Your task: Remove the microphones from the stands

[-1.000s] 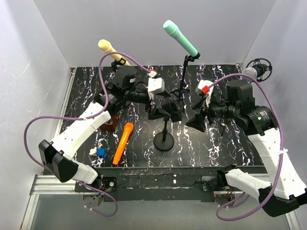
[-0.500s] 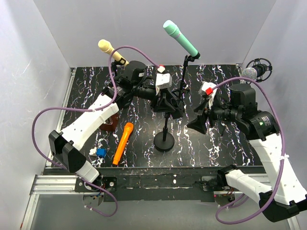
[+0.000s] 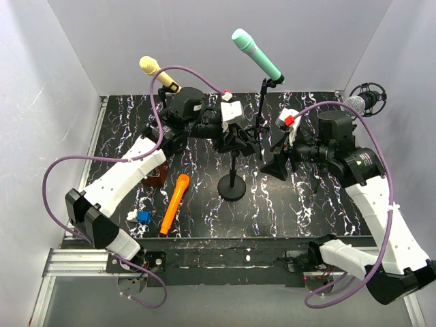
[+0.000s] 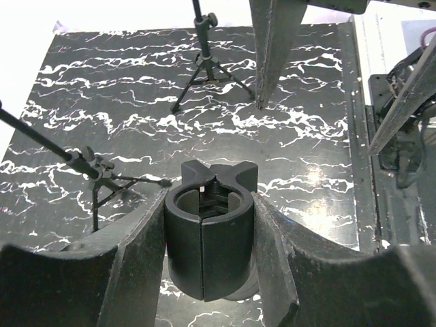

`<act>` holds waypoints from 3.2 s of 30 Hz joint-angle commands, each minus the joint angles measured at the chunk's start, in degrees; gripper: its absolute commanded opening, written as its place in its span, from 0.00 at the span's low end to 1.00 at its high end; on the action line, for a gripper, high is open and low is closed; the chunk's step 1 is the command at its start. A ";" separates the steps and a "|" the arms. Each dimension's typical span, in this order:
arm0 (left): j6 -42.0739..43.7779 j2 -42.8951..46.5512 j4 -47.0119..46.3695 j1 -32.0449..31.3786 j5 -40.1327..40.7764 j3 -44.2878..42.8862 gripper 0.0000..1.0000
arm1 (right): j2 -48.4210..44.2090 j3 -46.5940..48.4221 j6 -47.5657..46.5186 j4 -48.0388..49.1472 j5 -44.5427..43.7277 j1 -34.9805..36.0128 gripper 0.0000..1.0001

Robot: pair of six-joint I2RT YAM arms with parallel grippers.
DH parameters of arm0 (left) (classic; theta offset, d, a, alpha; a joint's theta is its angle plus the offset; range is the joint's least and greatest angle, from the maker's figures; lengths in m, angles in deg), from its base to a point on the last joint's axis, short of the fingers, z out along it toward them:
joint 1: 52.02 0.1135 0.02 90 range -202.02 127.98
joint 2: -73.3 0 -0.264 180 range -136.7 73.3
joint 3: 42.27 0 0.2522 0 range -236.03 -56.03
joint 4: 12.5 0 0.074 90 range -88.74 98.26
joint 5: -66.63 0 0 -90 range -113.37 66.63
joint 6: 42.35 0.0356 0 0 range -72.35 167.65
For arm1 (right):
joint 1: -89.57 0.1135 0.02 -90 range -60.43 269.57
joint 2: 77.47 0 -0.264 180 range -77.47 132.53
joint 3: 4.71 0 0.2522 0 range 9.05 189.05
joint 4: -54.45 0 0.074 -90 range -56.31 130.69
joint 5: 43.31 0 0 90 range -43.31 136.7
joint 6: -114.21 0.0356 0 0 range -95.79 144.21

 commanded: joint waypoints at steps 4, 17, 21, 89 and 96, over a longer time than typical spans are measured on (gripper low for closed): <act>0.31 3.50 -5.77 0.11 3.59 2.03 0.46 | 1.18 0.92 0.65 5.07 0.41 0.02 0.83; -2.51 9.38 1.95 0.46 9.22 2.81 0.97 | 6.80 7.94 -3.83 3.40 2.34 0.20 0.84; -1.88 14.04 4.60 0.64 10.62 7.29 0.98 | 9.79 11.98 -6.03 2.52 2.16 0.99 0.84; -8.40 11.23 -39.27 0.11 21.05 46.68 0.00 | 26.31 27.54 10.73 -18.29 0.25 3.27 0.04; -4.61 8.17 -40.93 -3.84 43.90 49.23 0.00 | 27.72 20.43 20.06 -22.09 2.15 1.43 0.01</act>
